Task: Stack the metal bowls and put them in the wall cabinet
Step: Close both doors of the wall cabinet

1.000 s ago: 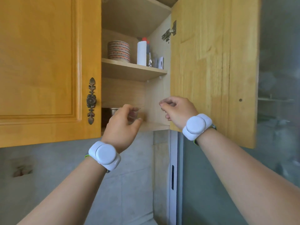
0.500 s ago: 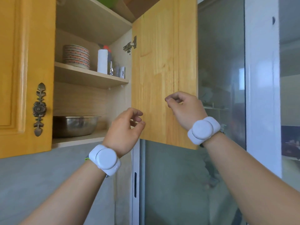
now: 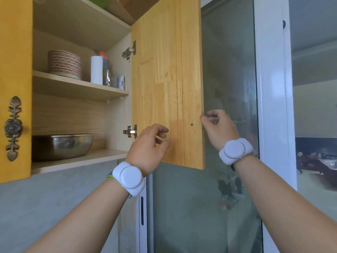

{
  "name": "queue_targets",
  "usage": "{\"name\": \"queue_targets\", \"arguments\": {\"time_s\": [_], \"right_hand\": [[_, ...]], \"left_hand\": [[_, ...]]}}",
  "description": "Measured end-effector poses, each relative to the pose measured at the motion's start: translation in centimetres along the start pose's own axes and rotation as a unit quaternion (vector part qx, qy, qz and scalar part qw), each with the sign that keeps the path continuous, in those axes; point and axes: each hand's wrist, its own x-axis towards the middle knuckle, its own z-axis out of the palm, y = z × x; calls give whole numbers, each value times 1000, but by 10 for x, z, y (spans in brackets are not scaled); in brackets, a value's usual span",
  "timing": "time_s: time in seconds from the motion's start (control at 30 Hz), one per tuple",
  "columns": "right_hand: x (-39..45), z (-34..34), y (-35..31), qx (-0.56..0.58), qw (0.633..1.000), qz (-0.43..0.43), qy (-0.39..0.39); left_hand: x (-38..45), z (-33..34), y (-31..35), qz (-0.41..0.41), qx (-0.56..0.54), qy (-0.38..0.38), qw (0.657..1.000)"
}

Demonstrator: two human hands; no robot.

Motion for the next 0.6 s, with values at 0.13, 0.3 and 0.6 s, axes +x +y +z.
{"name": "queue_targets", "arguments": {"time_s": [0.13, 0.3, 0.6], "right_hand": [[6, 7, 20, 71, 990, 79, -95], [6, 21, 36, 169, 966, 150, -124], [1, 33, 14, 171, 976, 56, -120]], "left_hand": [[2, 12, 3, 9, 3, -9, 1000], [1, 18, 1, 10, 16, -13, 1000], [-9, 9, -2, -5, 30, -28, 999]]}}
